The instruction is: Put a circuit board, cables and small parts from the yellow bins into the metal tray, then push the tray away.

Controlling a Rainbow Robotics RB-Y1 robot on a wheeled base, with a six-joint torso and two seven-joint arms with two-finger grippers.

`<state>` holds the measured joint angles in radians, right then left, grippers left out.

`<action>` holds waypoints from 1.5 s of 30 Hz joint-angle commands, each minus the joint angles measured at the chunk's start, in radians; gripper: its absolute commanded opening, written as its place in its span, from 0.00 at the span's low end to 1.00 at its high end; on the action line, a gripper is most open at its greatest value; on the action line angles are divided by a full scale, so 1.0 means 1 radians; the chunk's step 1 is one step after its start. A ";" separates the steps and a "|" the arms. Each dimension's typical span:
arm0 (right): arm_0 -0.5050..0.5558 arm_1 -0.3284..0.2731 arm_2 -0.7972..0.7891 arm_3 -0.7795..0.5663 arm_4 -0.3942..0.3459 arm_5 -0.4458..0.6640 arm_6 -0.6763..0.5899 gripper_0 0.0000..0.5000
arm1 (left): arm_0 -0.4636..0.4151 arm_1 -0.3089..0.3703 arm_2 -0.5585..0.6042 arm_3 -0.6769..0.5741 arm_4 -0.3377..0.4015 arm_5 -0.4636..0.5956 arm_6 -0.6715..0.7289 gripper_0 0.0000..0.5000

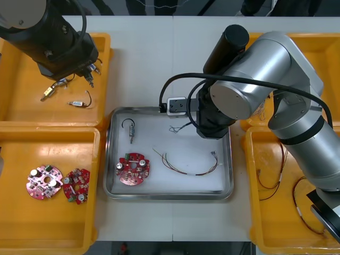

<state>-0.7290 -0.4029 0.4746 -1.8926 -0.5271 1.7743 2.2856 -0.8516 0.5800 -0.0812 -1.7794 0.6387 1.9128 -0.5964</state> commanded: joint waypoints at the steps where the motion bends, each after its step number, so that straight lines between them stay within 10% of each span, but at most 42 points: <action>1: 0.030 0.021 0.035 -0.005 0.027 -0.050 0.037 0.00 | 0.006 0.006 0.034 -0.031 0.007 0.007 0.069 0.00; 11: 0.036 0.019 0.075 0.044 0.065 -0.124 0.048 0.03 | 0.006 0.006 0.034 -0.032 0.007 0.007 0.067 0.00; 14: 0.037 0.021 0.081 0.044 0.071 -0.124 0.046 0.22 | 0.006 0.006 0.034 -0.031 0.009 0.007 0.066 0.00; 18: 0.040 0.018 0.081 0.044 0.070 -0.124 0.037 1.00 | 0.006 0.006 0.034 -0.031 0.009 0.007 0.066 0.00; 45: 0.037 0.026 -0.211 -0.246 0.035 0.146 -0.166 1.00 | 0.006 0.006 0.031 -0.032 0.033 0.007 0.047 0.00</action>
<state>-0.6945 -0.3975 0.3252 -2.0684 -0.4819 1.9156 2.2068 -0.8515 0.5800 -0.0767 -1.7795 0.6569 1.9128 -0.5964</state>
